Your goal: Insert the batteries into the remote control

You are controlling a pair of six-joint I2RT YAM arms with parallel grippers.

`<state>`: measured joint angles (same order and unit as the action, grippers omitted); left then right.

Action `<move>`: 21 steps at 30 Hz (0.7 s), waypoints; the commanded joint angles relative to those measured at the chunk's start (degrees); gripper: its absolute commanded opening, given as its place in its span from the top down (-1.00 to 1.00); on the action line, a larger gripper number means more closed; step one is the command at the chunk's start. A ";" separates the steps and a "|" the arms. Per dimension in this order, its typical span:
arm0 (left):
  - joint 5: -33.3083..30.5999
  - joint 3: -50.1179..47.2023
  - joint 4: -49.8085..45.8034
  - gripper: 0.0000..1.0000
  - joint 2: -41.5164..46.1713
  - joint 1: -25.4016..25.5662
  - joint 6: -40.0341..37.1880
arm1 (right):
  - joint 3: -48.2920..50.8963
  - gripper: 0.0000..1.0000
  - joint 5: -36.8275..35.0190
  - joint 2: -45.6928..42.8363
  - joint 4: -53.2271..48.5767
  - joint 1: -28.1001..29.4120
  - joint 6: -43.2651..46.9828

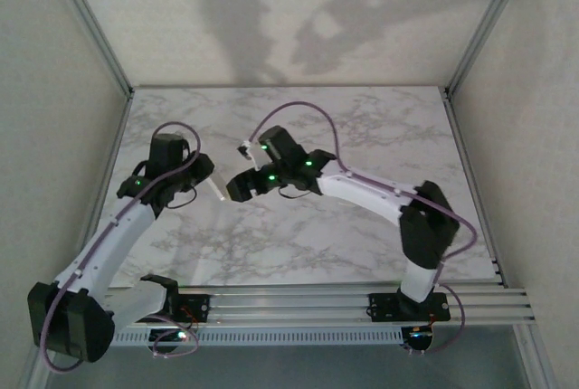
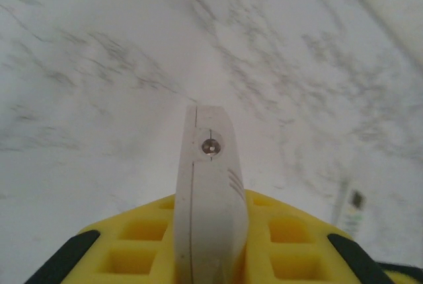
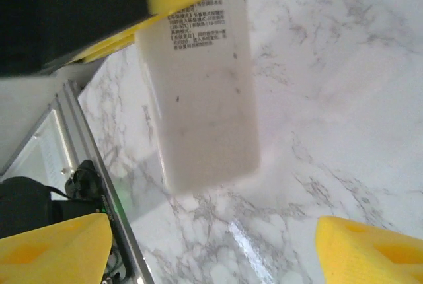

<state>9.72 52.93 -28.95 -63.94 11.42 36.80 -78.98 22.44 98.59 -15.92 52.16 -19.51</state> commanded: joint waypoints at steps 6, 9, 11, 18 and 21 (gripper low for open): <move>-14.00 15.54 -24.32 1.00 -18.75 11.07 -10.49 | 11.39 -0.77 -4.30 -13.64 1.47 -9.04 -2.85; -15.17 20.87 -25.84 1.00 -26.23 15.38 -9.52 | 12.61 -0.78 -5.99 -15.23 -0.82 -11.01 -2.29; -16.12 24.84 -26.42 1.00 -31.20 17.93 -8.58 | 12.97 -0.78 -8.47 -15.69 -2.94 -11.40 -2.11; -13.83 38.49 -25.21 1.00 -49.52 24.80 -6.28 | 17.05 -0.78 -12.51 -20.25 -4.37 -13.11 -2.00; -16.58 43.99 -28.39 1.00 -56.10 25.38 -5.62 | 19.16 -0.79 -15.07 -23.66 -4.83 -14.12 -2.64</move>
<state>-3.60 92.71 -52.18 -115.96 36.60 29.58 -61.28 11.05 78.72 -19.94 39.00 -21.74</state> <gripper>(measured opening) 0.196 0.892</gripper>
